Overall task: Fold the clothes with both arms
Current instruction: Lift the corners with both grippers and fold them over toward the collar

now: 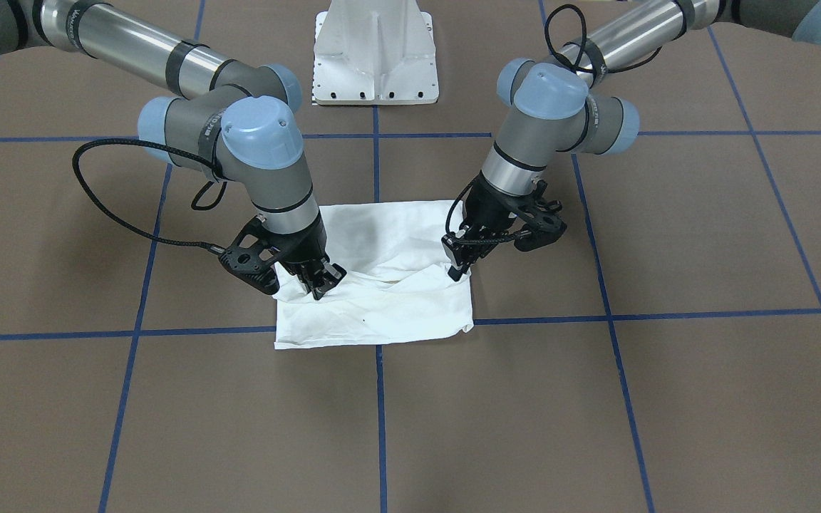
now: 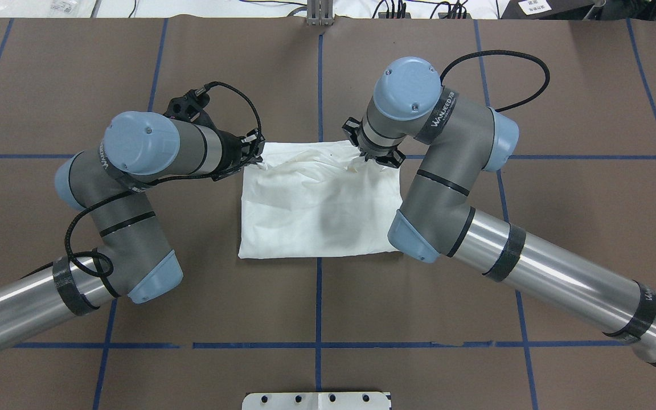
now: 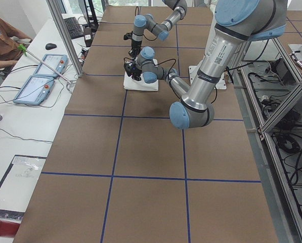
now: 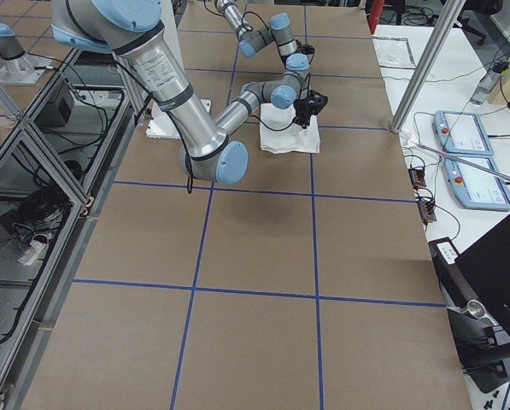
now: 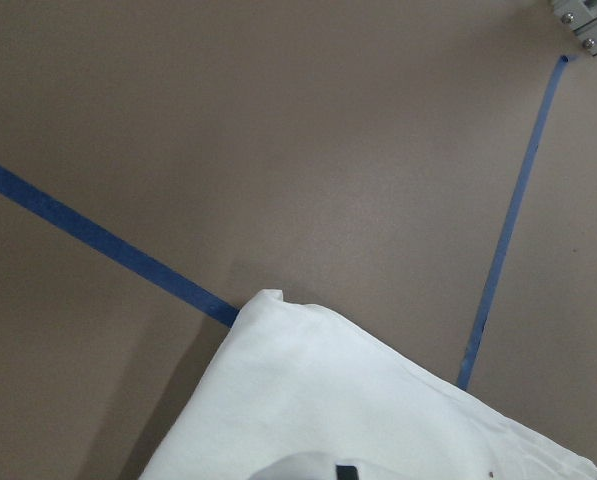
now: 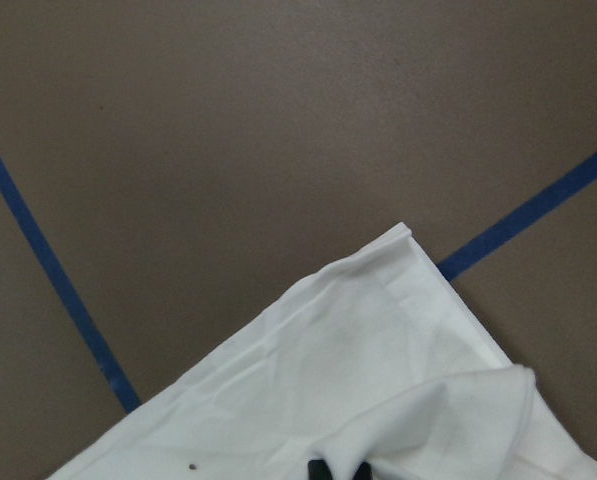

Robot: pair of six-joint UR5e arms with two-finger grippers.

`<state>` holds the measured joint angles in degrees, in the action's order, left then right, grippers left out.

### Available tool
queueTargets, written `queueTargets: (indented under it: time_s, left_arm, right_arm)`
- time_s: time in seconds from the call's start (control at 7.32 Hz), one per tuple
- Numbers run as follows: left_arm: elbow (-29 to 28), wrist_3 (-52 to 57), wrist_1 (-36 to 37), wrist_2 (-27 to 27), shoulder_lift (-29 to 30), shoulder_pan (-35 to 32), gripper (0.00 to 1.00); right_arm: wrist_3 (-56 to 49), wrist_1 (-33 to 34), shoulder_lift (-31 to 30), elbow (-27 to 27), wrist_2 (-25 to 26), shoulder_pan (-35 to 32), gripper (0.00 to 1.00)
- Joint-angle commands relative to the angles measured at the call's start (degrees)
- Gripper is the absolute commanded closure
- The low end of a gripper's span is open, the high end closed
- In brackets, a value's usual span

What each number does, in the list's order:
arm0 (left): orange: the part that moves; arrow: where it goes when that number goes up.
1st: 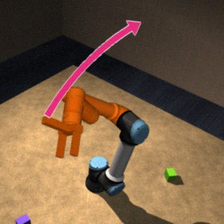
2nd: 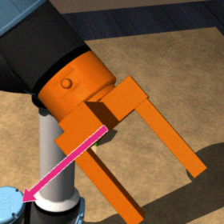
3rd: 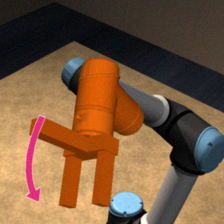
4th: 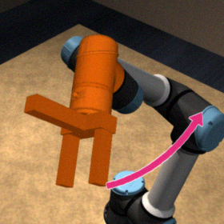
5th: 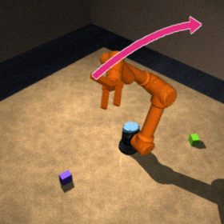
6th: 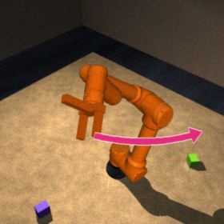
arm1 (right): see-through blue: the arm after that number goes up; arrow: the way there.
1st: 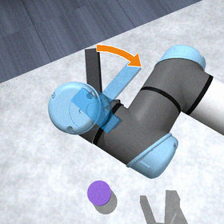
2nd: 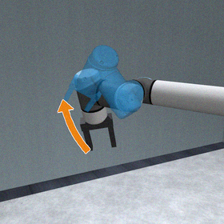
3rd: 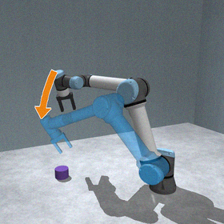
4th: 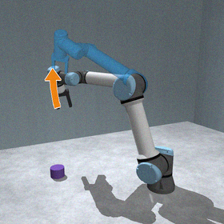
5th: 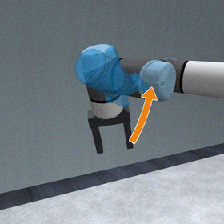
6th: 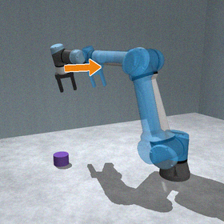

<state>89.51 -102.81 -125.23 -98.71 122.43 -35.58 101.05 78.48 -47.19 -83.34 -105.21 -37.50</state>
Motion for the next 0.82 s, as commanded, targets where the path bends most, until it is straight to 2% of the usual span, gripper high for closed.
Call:
queueTargets:
  time_s: [0.0,0.27,0.41,0.68]
  left_arm:
    - [-0.30,0.15,-0.02,-0.08,0.36,-1.67,0.01]
    - [-0.48,2.59,0.68,-2.26,0.27,-5.36,0.01]
    - [-0.39,5.57,1.03,-5.67,-0.17,-7.64,0.01]
    - [-0.22,12.33,1.04,-7.36,-2.35,-10.20,0.01]
  right_arm:
    - [-0.15,-0.08,0.00,0.46,0.01,-0.64,0.00]
    - [-1.12,-0.17,-0.44,0.46,-2.35,-2.92,0.00]
    - [-1.21,-0.08,0.17,0.02,-2.54,-2.84,0.00]
    - [-3.83,0.44,1.22,-0.86,-3.15,-1.71,0.00]
